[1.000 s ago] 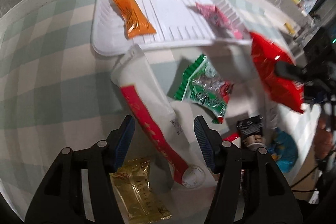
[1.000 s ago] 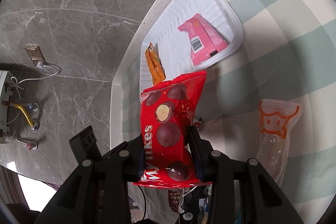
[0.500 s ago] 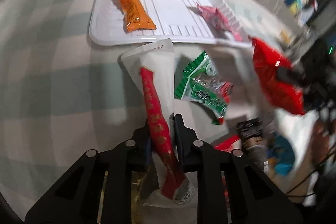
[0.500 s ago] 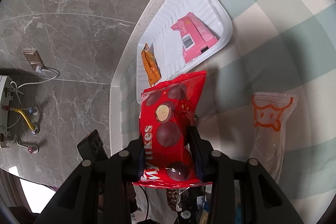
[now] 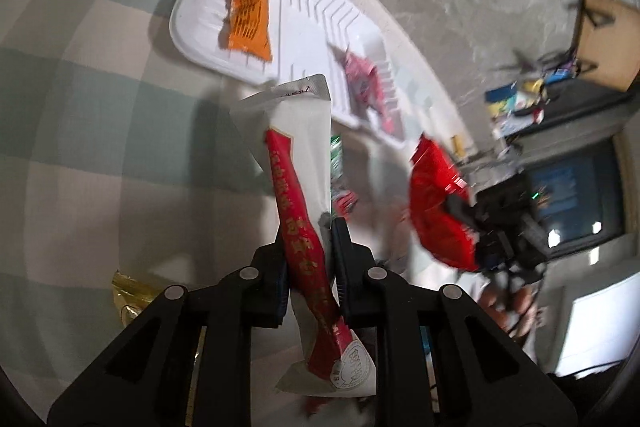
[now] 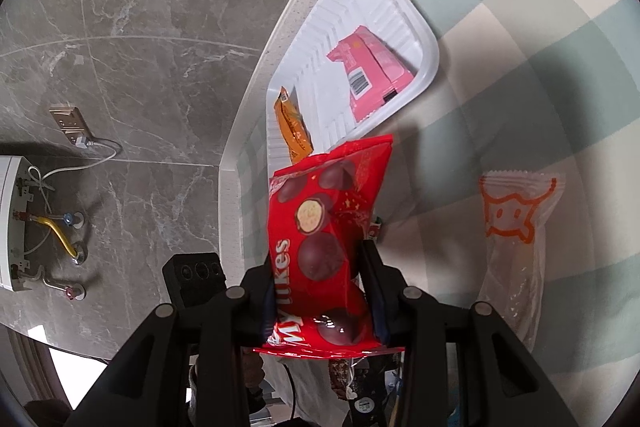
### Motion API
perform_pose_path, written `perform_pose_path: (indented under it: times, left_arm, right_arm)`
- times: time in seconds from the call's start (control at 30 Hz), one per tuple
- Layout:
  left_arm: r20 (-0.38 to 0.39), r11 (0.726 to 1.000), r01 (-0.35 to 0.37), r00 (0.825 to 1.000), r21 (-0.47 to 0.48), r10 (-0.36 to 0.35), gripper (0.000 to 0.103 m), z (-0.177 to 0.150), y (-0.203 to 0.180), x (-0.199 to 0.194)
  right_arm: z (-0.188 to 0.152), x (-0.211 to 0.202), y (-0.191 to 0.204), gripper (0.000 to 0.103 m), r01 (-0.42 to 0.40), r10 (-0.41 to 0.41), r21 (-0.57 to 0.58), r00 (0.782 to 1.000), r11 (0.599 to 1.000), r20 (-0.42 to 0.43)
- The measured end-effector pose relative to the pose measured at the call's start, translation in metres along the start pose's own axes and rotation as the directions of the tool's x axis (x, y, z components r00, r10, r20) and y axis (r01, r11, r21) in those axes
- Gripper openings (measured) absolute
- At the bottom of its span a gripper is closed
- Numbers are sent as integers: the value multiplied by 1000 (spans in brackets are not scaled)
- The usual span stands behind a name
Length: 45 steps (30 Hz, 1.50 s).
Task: Organize snacks
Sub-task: 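Lower both packets into the white tray and open both tools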
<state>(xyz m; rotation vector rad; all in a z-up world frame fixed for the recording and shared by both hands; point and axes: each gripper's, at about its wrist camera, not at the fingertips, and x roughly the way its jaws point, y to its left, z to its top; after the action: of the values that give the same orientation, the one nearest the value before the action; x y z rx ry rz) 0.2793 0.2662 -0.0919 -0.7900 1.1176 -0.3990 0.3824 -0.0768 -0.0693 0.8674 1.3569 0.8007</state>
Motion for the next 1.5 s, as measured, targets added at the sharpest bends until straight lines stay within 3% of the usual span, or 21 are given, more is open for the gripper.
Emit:
perform_pose_path:
  times: [0.2,0.5,0.87,1.03,1.1,1.17,1.27,1.3,1.5]
  left_arm:
    - [49,998,55,997,-5,-55,17,27,-12,-18]
    - [68,999,34,997,42,-37,17,94,-32,-11]
    - [58,989,-88,995,121,82,17,166,-52,47]
    - [89,970,-191,980,152,179,17,185,-53,71]
    - [103,962,-217,974,167,202,18,189,-54,77]
    - [115,953,-243,968,179,225,21,192,-55,79]
    - [144,940,-274,958,204,248,48,193,-58,76]
    - [150,939,-275,957,208,247,52,191,-57,72]
    - [183,929,-279,954,242,239,52,162,-66,49]
  right_arm:
    - [13,1,8,41,-22,22,-1,1000,1000,6]
    - [57,7,32,41,8,-6,-62,1000,998,30]
    - [118,39,48,42,105,-100,-117,994,988,50]
    - [131,52,58,59,186,-174,-179,981,966,83]
    - [132,54,63,60,214,-199,-208,976,954,93]
    - [130,54,67,60,230,-212,-232,972,945,103]
    - [123,47,70,61,246,-223,-261,968,933,118]
    - [119,45,72,61,249,-224,-270,967,930,122]
    - [89,23,79,66,266,-231,-313,962,912,143]
